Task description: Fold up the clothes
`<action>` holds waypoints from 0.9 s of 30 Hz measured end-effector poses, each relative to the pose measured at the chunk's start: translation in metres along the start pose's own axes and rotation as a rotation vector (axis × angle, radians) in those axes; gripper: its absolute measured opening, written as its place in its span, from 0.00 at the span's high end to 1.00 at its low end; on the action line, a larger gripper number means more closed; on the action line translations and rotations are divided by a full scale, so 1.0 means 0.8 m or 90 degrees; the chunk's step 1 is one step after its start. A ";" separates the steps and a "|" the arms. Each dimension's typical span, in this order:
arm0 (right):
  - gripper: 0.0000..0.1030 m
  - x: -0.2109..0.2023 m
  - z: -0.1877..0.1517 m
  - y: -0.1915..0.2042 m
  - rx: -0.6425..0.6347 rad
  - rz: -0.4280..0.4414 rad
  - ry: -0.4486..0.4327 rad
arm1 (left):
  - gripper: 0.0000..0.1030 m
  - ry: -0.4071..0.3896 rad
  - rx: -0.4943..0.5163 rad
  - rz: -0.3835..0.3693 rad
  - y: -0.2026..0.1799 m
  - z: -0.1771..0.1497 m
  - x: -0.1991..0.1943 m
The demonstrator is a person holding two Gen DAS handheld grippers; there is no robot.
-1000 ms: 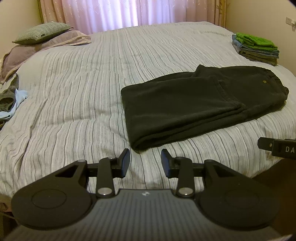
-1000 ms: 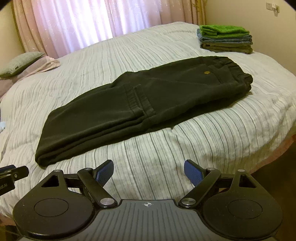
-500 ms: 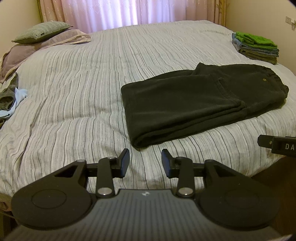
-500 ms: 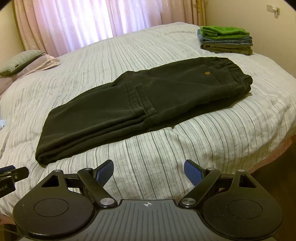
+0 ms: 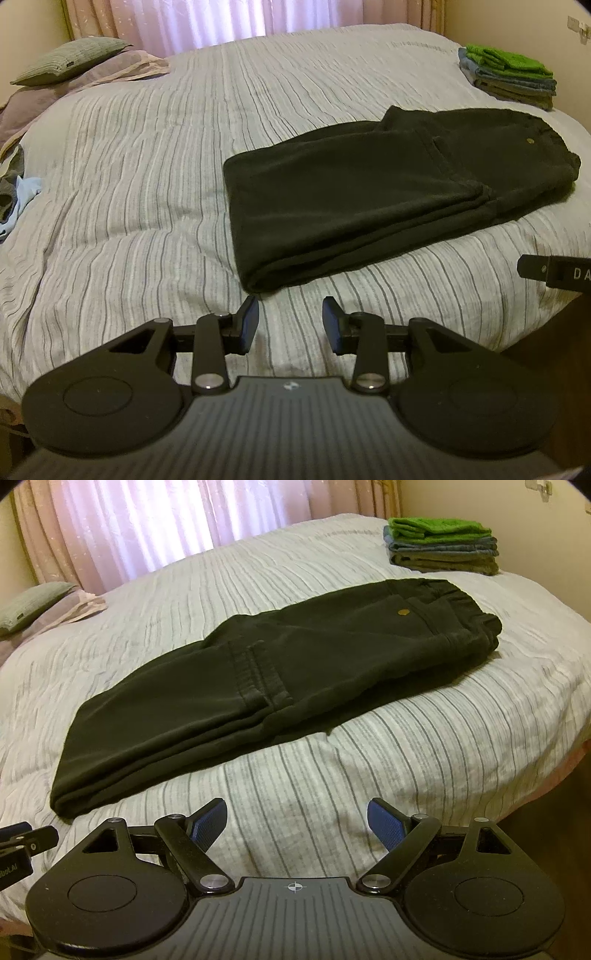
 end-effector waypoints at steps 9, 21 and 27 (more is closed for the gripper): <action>0.17 0.014 0.011 -0.024 0.022 0.001 0.003 | 0.67 0.005 0.007 0.006 -0.007 0.014 0.016; 0.17 0.028 0.026 -0.055 0.084 0.071 -0.022 | 0.67 0.024 0.012 -0.001 -0.018 0.018 0.041; 0.17 0.021 0.054 -0.109 0.270 0.199 -0.097 | 0.67 0.009 0.003 -0.008 -0.015 0.028 0.047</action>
Point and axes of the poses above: each gripper's, at about its wrist camera, not at the fingertips, and x roughly the way its jaws point, y to its left, z to its top, the point moved 10 cm from there along x, roughly the way its jaws point, and after that the axes turned 3 degrees about -z, right-handed, at the moved point
